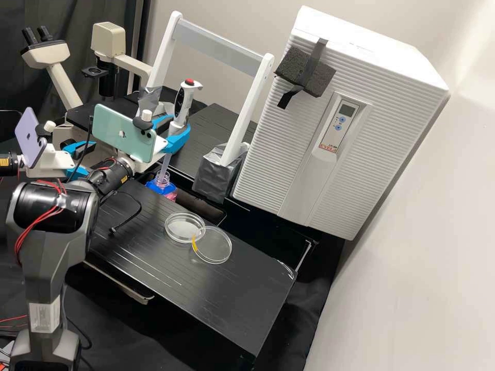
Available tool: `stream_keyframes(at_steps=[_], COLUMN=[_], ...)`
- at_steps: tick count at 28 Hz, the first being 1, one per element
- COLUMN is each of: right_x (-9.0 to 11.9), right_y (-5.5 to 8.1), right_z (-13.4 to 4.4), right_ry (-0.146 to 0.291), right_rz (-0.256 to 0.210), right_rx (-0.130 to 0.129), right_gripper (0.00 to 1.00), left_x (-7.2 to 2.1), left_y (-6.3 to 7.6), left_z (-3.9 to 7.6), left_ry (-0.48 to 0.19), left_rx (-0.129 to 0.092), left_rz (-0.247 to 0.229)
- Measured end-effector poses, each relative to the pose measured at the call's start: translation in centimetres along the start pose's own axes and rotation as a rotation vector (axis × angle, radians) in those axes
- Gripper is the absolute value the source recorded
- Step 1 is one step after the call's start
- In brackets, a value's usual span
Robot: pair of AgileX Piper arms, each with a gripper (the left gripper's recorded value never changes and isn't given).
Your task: Use the pipette
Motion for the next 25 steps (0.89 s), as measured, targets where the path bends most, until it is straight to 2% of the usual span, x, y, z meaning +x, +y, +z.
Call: stream_keyframes(at_steps=[6, 11, 13, 16, 22, 25], right_x=[-0.4, -1.0, -1.4, -2.5, -5.6, -7.0], right_y=[3.4, 6.1, 7.2, 8.7, 11.8, 13.0], right_z=[-1.7, -3.0, -3.1, -2.9, -2.0, -1.1], right_ry=[0.049, 0.086, 0.095, 0.109, 0.131, 0.122], right_rz=[0.083, 0.148, 0.171, 0.194, 0.221, 0.239], right_rx=[0.054, 0.097, 0.107, 0.104, 0.067, 0.055], right_gripper=[0.0, 0.0, 0.0, 0.0, 0.0, 0.0], left_x=[-0.07, -0.44, -0.65, -0.79, -0.89, -0.92], left_y=[-0.1, 0.1, -0.1, -0.1, -0.3, -0.3], left_z=[0.9, 1.7, 1.9, 2.2, 2.8, 3.0], left_ry=[-0.029, -0.07, -0.084, -0.096, -0.131, -0.139], left_rx=[0.005, 0.024, 0.03, 0.03, 0.042, 0.042], left_rz=[-0.002, 0.0, -0.007, -0.01, -0.017, -0.019])
